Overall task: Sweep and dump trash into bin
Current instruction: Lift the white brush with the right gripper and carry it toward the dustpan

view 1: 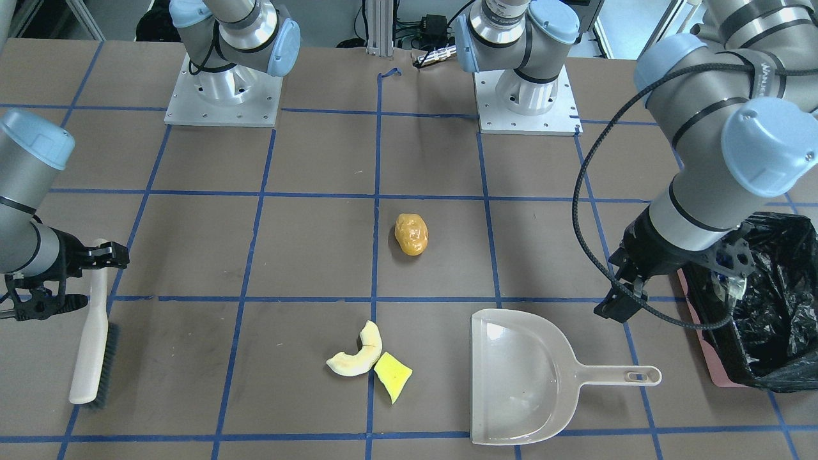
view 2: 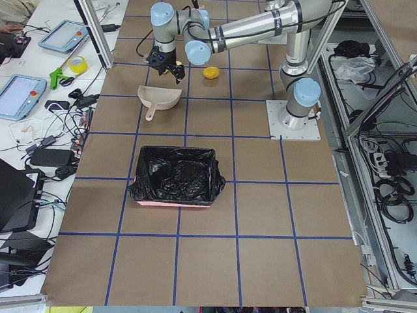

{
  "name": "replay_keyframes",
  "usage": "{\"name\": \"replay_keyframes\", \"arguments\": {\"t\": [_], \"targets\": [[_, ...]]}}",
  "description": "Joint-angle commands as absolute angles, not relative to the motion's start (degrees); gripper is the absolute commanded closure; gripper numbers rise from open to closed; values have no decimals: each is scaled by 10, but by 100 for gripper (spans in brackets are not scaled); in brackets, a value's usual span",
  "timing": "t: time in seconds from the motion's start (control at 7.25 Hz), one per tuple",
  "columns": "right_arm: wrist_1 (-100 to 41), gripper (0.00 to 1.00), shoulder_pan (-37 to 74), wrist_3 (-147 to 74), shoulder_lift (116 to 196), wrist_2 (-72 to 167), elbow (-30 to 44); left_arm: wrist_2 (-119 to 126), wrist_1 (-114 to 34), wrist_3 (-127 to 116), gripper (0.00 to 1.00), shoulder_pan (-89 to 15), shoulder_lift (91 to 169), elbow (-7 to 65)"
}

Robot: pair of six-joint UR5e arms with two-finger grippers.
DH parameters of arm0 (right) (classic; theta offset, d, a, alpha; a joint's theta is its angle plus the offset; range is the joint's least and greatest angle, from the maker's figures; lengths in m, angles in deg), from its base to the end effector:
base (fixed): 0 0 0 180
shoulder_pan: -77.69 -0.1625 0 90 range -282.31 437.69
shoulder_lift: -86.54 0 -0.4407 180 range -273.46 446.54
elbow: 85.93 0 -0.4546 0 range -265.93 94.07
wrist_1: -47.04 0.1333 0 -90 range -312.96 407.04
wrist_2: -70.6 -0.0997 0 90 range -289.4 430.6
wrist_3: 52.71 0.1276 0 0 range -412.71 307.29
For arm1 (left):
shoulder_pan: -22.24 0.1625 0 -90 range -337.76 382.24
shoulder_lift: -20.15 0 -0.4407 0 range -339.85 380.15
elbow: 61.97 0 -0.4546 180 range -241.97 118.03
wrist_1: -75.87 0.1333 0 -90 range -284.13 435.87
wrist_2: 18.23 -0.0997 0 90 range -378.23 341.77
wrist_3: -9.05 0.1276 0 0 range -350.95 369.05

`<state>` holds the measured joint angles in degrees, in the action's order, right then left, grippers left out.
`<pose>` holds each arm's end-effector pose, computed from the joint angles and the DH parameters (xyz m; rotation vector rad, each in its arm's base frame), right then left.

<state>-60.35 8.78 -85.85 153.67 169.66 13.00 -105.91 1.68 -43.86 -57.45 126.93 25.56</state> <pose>-0.1185 -0.6219 0.1821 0.3542 -3.0618 -0.4581 -0.0162 -0.6847 0.3472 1.6211 -2.6357 0.0150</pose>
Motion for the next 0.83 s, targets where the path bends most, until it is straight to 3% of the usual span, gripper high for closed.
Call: {"name": "replay_keyframes", "arguments": {"t": [0.0, 0.28, 0.69], "targets": [[-602, 68, 88, -860, 1537, 1697, 130, -1058, 65, -464, 0, -568, 1316, 250], [-601, 82, 89, -858, 1538, 1696, 130, -1058, 116, -474, 0, -568, 1351, 242], [-591, 83, 84, -812, 1560, 1690, 123, -1059, 168, -491, 0, -566, 1394, 241]]}}
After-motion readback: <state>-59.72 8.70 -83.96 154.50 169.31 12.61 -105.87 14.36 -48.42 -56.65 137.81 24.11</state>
